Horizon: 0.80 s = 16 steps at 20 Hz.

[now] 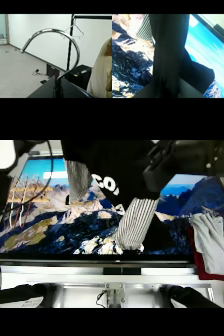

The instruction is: Fold the shirts.

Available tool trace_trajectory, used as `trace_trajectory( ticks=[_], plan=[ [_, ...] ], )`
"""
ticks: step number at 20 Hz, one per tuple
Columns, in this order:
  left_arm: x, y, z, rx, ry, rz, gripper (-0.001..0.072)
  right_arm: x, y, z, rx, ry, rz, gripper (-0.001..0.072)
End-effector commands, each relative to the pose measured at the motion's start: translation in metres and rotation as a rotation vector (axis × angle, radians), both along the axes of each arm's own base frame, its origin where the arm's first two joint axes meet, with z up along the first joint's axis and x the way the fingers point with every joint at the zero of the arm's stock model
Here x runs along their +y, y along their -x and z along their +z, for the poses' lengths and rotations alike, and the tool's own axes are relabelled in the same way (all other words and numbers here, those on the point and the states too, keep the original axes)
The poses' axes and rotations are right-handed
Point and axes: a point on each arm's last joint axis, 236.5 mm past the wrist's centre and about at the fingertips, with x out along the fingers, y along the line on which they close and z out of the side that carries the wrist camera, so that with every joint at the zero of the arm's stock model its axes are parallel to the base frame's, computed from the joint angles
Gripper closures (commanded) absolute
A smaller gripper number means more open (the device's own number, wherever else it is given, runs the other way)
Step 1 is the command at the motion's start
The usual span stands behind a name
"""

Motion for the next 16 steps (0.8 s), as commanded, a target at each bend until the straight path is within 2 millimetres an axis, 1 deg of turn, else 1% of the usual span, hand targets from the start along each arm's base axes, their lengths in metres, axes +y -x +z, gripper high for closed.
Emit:
trace_trajectory(
  ticks=[1,2,3,4,7,8,9,10,11,13,16],
  plan=[
    [0.007,0.003,0.009,0.004,0.040,0.002,0.0663,0.005,-0.007,-0.006,0.011,-0.001,0.001,0.0546],
    [0.008,0.005,0.012,0.003,0.046,0.000,0.0663,0.007,-0.010,-0.008,0.012,-0.001,0.000,0.0569],
    [0.009,0.007,0.014,-0.001,0.048,0.000,0.0663,0.008,-0.014,-0.006,0.000,-0.004,0.001,0.0650],
    [0.009,0.009,0.015,0.000,0.044,-0.003,0.0663,0.010,-0.017,-0.002,-0.022,-0.013,0.002,0.0651],
    [0.007,0.009,0.007,0.021,0.015,-0.014,0.0658,0.012,-0.023,0.015,-0.091,-0.045,-0.001,0.0656],
    [0.008,0.007,0.004,0.029,0.006,-0.014,0.0589,0.012,-0.023,0.019,-0.108,-0.056,-0.002,0.0657],
    [0.010,0.006,0.004,0.029,0.006,-0.010,0.0320,0.012,-0.024,0.023,-0.121,-0.065,-0.004,0.0657],
    [0.013,0.004,0.004,0.029,0.007,-0.004,0.0126,0.012,-0.024,0.027,-0.133,-0.075,-0.007,0.0658],
    [0.015,0.004,0.005,0.028,0.007,-0.001,0.0073,0.011,-0.025,0.032,-0.147,-0.086,-0.015,0.0658],
    [0.018,0.005,0.008,0.023,0.010,0.003,0.0073,0.009,-0.027,0.041,-0.174,-0.109,-0.029,0.0658],
    [0.022,0.012,0.018,0.004,0.022,0.006,0.0073,-0.002,-0.032,0.043,-0.170,-0.122,-0.092,0.0658]
  ],
)
